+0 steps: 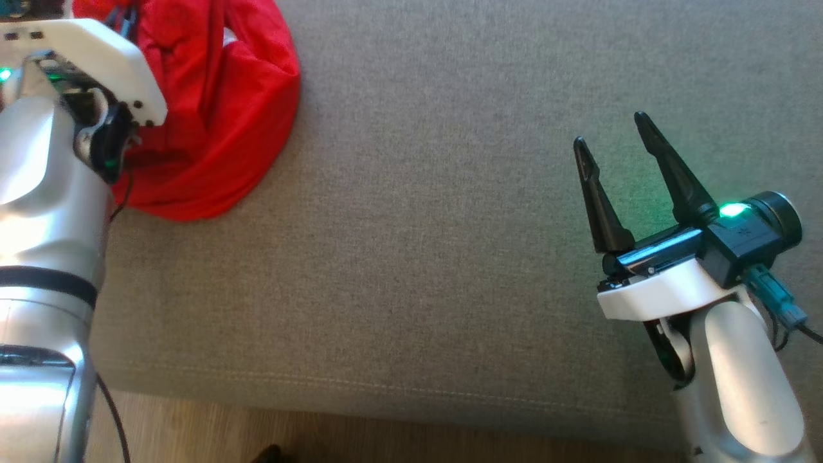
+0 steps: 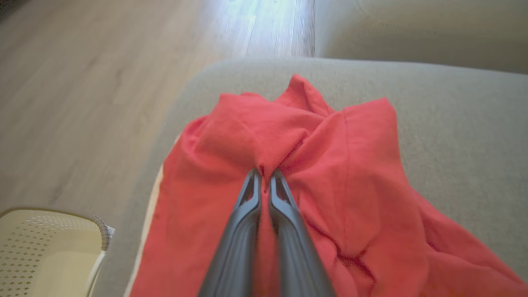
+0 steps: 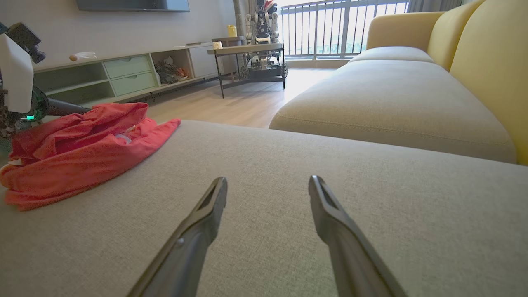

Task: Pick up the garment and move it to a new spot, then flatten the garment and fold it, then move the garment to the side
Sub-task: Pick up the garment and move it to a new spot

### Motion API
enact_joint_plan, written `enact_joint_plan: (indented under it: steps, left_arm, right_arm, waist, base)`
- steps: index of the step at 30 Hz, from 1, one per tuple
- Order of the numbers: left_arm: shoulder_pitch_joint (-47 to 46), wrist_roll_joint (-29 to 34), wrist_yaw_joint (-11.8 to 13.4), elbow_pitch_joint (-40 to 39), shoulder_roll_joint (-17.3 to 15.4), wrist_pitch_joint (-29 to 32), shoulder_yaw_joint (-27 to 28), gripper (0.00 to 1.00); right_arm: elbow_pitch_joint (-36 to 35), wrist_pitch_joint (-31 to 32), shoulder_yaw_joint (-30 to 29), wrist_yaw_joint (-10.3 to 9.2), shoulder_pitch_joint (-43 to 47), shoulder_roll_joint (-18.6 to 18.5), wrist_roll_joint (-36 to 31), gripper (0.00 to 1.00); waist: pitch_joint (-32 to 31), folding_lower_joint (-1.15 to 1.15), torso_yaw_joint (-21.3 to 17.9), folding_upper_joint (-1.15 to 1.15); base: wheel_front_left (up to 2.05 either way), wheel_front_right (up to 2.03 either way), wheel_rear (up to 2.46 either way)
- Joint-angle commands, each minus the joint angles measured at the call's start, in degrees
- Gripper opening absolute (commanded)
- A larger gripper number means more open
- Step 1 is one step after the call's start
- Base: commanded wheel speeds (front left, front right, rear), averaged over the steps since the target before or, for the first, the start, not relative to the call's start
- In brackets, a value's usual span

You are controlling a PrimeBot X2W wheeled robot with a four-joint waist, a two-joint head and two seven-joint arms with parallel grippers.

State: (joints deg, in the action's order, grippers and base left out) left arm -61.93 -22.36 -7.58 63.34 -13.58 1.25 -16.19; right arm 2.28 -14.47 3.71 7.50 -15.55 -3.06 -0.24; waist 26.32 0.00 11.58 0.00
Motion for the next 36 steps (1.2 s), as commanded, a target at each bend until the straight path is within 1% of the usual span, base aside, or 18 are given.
enact_joint_plan:
  steps: [1, 4, 7, 11, 14, 19, 23, 26, 30, 33, 35, 36]
  left_arm:
    - [-1.22, -0.56, 0.09, -1.79, -3.98, -1.79, 0.80, 0.00]
    - [-1.91, -0.81, 0.09, -2.76, -4.68, -5.81, -0.12, 0.00]
    - [-2.73, -1.15, 0.09, -4.44, -5.02, -8.05, -1.71, 0.00]
    - [-3.72, -2.17, 0.09, -8.41, -5.24, -9.80, -4.39, 0.00]
    - [-3.77, -3.45, 0.09, -12.50, -4.96, -9.78, -6.77, 0.00]
    - [-2.11, -6.75, 0.09, -21.04, -4.62, -7.27, -11.12, 0.00]
    - [0.02, -10.46, 0.09, -28.25, -4.09, -5.07, -13.09, 0.00]
    - [1.98, -13.38, 0.09, -33.00, -3.00, -3.92, -14.02, 0.00]
    - [4.64, -16.26, 0.09, -37.26, -0.77, -3.89, -14.47, 0.00]
    - [6.72, -18.65, 0.09, -38.78, 1.74, -4.37, -14.78, 0.00]
    - [8.21, -19.95, 0.09, -39.41, 3.25, -4.43, -15.95, 0.00]
    - [8.21, -19.95, 0.09, -39.41, 3.25, -4.43, -15.95, 0.00]
  right_arm:
    - [-1.47, -0.52, 1.64, -0.01, 0.70, 0.18, 0.64, 1.00]
    - [-1.11, -0.52, 2.13, -0.01, 1.29, 0.18, 1.49, 1.00]
    - [-0.88, -0.52, 2.80, -0.01, 1.69, 0.18, 2.78, 1.00]
    - [-0.67, -0.52, 3.82, -0.01, 2.37, 0.18, 4.86, 1.00]
    - [-0.61, -0.52, 4.48, -0.01, 3.04, 0.18, 6.34, 1.00]
    - [-1.30, -0.52, 4.73, -0.01, 3.75, 0.18, 8.47, 1.00]
    - [-2.57, -0.52, 5.06, -0.01, 3.81, 0.18, 9.96, 1.00]
    - [-3.62, -0.52, 5.16, -0.01, 3.72, 0.18, 10.87, 1.00]
    - [-4.68, -0.52, 5.17, -0.01, 3.39, 0.18, 11.93, 1.00]
    - [-5.00, -0.52, 4.91, -0.01, 3.20, 0.18, 12.49, 1.00]
    - [-5.11, -0.52, 4.59, -0.01, 3.27, 0.18, 12.77, 1.00]
    - [-5.11, -0.52, 4.59, -0.01, 3.27, 0.18, 12.77, 1.00]
  waist:
    - [-2.00, 0.00, 0.01, 0.00]
    - [-4.55, 0.00, -0.29, 0.00]
    - [-7.17, 0.00, -1.15, 0.00]
    - [-10.76, 0.00, -3.22, 0.00]
    - [-13.41, 0.00, -5.65, 0.00]
    - [-16.55, 0.00, -11.67, 0.00]
    - [-17.66, 0.00, -17.81, 0.00]
    - [-17.66, 0.00, -22.58, 0.00]
    - [-16.69, 0.00, -28.95, 0.00]
    - [-15.59, 0.00, -33.01, 0.00]
    - [-14.84, 0.00, -34.95, 0.00]
    - [-14.84, 0.00, -34.95, 0.00]
  base:
    - [0.00, 0.00, 0.00]
    - [0.00, 0.00, 0.00]
    - [0.00, 0.00, 0.00]
    - [0.00, 0.00, 0.00]
    - [0.00, 0.00, 0.00]
    - [0.00, 0.00, 0.00]
    - [0.00, 0.00, 0.00]
    - [0.00, 0.00, 0.00]
    - [0.00, 0.00, 0.00]
    - [0.00, 0.00, 0.00]
    - [0.00, 0.00, 0.00]
    - [0.00, 0.00, 0.00]
